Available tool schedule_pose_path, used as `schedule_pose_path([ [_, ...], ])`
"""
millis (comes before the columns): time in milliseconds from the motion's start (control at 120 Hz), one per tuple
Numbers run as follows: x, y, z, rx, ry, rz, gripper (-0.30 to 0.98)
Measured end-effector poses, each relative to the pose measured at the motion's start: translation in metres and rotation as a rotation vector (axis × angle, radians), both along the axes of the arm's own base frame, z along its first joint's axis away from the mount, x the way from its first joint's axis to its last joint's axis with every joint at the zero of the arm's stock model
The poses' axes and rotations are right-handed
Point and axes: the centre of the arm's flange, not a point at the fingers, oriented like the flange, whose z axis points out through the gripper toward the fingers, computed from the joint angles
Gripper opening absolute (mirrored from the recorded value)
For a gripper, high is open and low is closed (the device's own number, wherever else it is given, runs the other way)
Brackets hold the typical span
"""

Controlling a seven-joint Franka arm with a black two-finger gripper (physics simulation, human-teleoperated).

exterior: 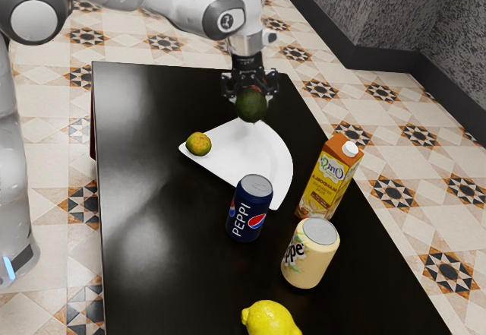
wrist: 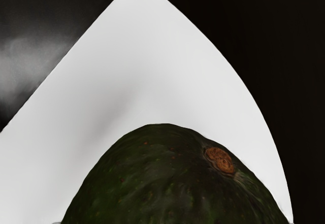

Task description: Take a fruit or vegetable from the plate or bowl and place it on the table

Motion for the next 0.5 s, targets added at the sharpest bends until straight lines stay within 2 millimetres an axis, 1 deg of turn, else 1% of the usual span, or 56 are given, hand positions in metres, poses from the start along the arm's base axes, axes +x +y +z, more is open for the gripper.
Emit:
schedule_pose_path([
  [33,-0.008,0.008,0.007,0.002,0.001,0.011,0.42],
  [67,-0.02,0.026,0.013,0.0,0.005,0.044,0.43],
  [100,-0.042,0.057,0.017,-0.006,0.014,0.105,0.44],
  [133,-0.069,0.095,0.019,-0.015,0.025,0.185,0.45],
  [158,-0.09,0.12,0.022,-0.022,0.033,0.239,0.45],
  [175,-0.101,0.131,0.023,-0.027,0.039,0.266,0.46],
  [200,-0.113,0.143,0.023,-0.035,0.05,0.293,0.46],
  [242,-0.123,0.15,0.022,-0.046,0.066,0.308,0.46],
  [300,-0.127,0.15,0.022,-0.053,0.086,0.305,0.46],
  [333,-0.128,0.149,0.021,-0.056,0.095,0.299,0.53],
  [433,-0.129,0.147,0.026,-0.059,0.1,0.287,0.6],
  [458,-0.131,0.148,0.03,-0.057,0.096,0.291,0.62],
  [500,-0.132,0.149,0.046,-0.042,0.074,0.299,0.63],
])
